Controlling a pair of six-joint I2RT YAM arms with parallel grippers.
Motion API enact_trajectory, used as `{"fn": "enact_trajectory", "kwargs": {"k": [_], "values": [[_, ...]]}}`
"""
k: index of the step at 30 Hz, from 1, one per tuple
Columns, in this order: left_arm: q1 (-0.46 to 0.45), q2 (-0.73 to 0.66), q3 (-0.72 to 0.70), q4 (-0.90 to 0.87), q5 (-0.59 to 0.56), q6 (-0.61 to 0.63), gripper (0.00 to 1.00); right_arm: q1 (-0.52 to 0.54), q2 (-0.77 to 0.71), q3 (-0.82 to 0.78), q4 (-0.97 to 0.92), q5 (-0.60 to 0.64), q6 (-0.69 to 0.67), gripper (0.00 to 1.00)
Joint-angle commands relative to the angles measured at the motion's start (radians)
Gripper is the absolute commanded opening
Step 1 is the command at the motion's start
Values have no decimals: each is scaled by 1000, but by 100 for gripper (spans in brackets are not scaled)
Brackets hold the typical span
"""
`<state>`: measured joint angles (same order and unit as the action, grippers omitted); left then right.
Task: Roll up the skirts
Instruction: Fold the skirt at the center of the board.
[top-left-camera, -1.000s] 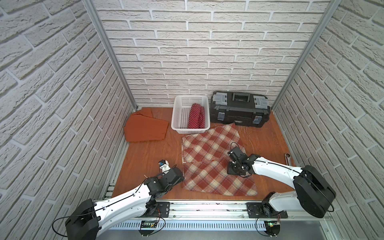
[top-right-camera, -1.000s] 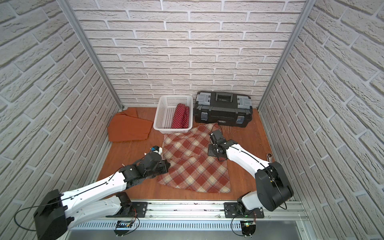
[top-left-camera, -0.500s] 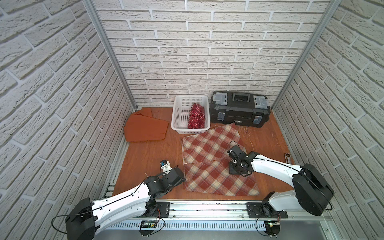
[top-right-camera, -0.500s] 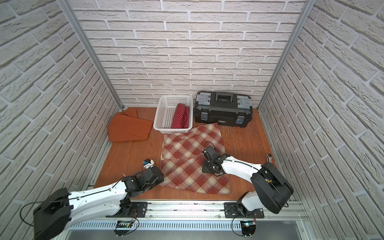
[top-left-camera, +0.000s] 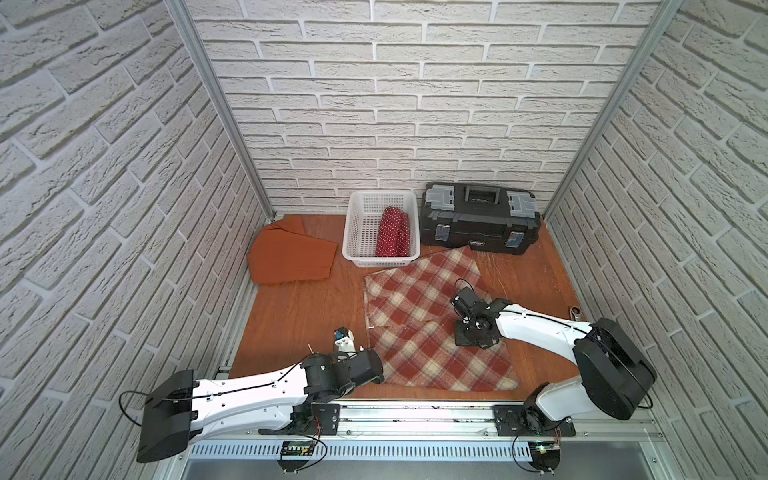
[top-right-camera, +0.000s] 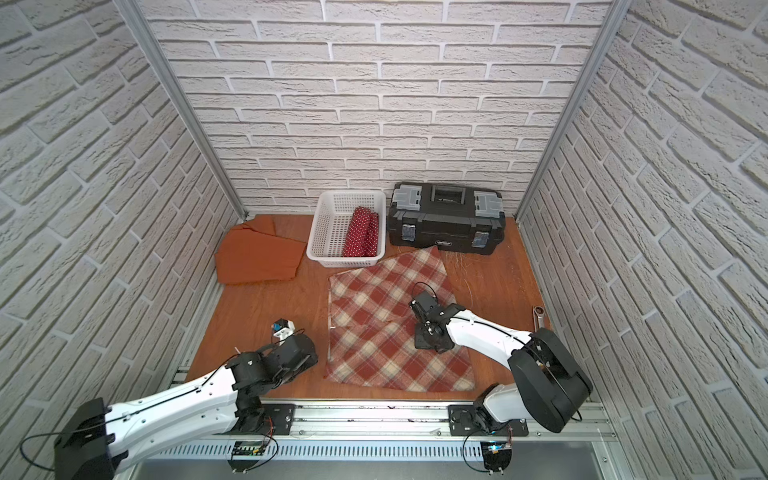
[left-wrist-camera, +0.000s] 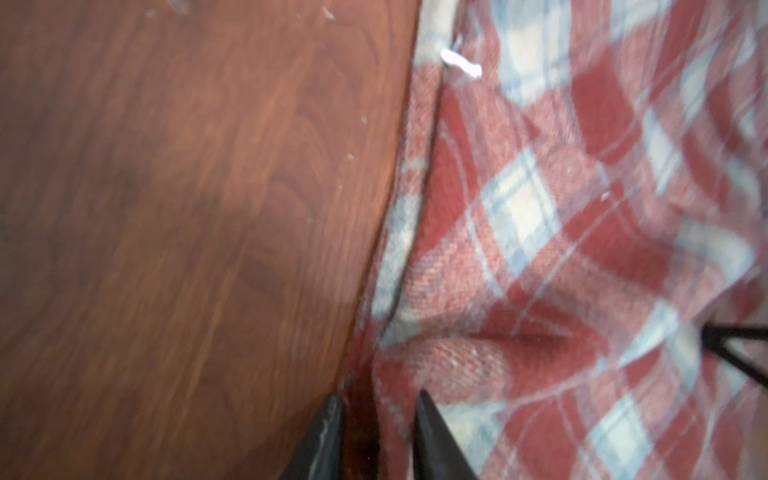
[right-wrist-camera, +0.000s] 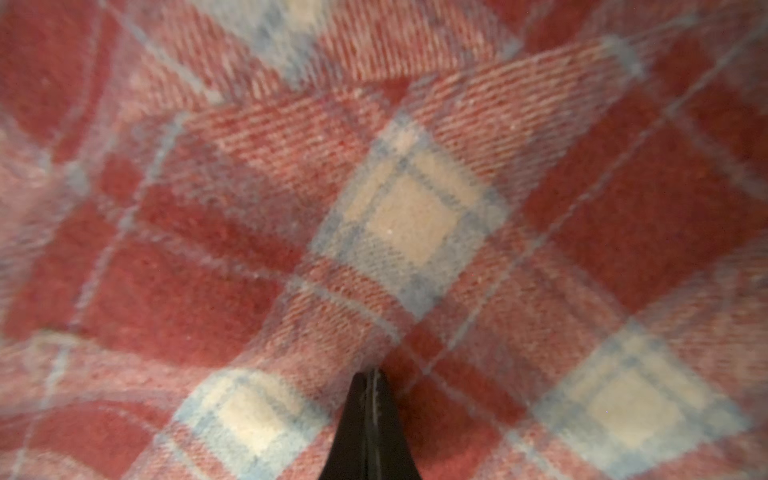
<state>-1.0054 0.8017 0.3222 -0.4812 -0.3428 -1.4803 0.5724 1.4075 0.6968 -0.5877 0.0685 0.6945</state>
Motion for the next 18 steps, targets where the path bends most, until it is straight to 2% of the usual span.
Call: {"fn": "enact_trajectory", "kwargs": {"k": [1,5,8,11,15,18], "values": [[-106,48,58,-57,16,-86,39,-5,36,32,-20,24,-33,4],[-252,96,104,-160,-33,-217,55,-5,85,53,30,4,-27,4],[-336,90,82,-132,-91,-301,60,-5,109,60,51,-4,-34,4],[-346,140,45,2,-90,-314,58,-5,114,57,56,-4,-38,4],[-348,258,53,54,-90,-323,53,-5,82,37,51,5,-36,4],[-346,282,20,94,-116,-355,46,-5,51,25,36,16,-35,4]]}}
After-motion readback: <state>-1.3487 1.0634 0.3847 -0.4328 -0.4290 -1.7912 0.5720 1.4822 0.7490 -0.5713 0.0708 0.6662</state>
